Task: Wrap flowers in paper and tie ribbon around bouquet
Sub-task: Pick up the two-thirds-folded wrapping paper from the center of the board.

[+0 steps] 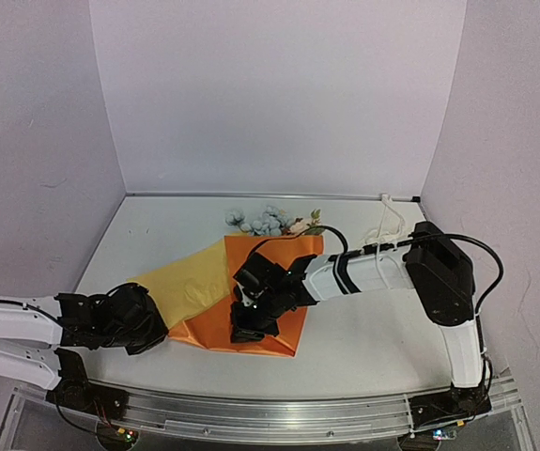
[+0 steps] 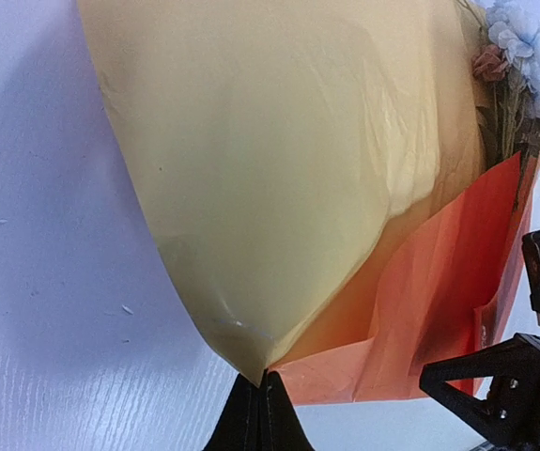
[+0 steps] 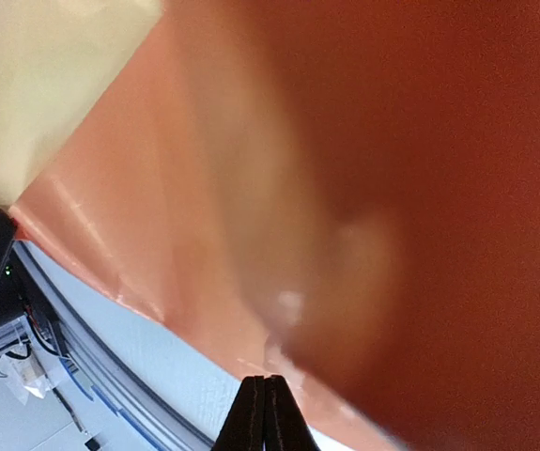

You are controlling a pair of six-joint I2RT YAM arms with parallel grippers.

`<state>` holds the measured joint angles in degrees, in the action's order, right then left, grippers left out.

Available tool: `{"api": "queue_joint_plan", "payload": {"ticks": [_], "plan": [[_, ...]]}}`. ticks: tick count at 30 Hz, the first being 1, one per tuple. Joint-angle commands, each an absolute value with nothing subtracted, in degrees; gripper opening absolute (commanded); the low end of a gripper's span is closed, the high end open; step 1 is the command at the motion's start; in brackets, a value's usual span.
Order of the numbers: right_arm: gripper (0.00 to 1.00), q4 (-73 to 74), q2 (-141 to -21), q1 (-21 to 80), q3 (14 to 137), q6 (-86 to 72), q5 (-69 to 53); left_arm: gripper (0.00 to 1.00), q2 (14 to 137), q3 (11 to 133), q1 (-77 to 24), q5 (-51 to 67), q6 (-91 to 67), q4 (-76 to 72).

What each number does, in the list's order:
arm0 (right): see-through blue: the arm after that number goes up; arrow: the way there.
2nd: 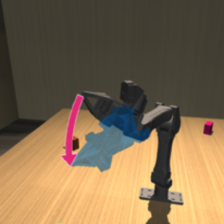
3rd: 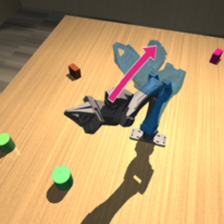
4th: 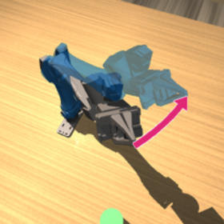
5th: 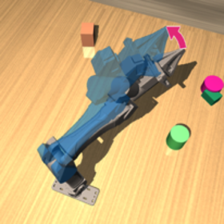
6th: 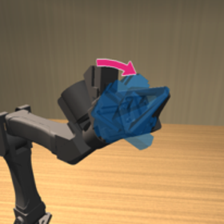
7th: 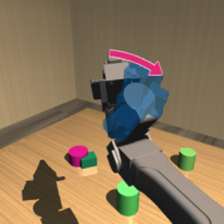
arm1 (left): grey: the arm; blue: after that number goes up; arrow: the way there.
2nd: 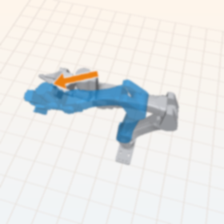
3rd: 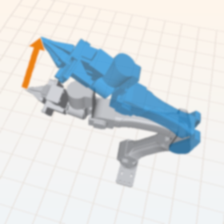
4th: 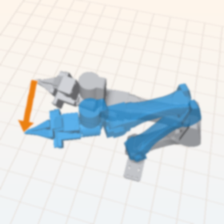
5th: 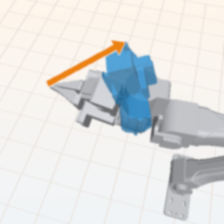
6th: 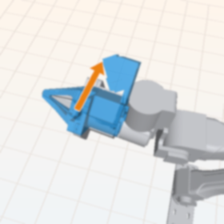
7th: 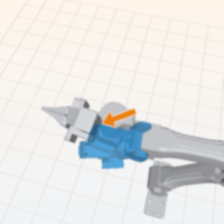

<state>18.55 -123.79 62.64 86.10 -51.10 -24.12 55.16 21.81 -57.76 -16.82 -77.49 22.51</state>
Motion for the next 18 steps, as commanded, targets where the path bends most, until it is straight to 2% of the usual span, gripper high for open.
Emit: {"api": "queue_joint_plan", "payload": {"ticks": [1,10,18], "plan": [[0.02,19.65,-125.26,63.99,90.29,-51.54,-26.10,0.00,54.11,24.52,-57.66,-18.80,-74.90,23.31],[0.01,20.08,-127.15,64.95,88.98,-51.78,-25.02,0.00,51.55,25.26,-57.69,-19.93,-74.50,25.81],[0.01,22.49,-129.59,65.35,90.61,-50.59,-23.99,0.00,49.86,28.39,-57.74,-19.31,-67.97,23.45]]}}
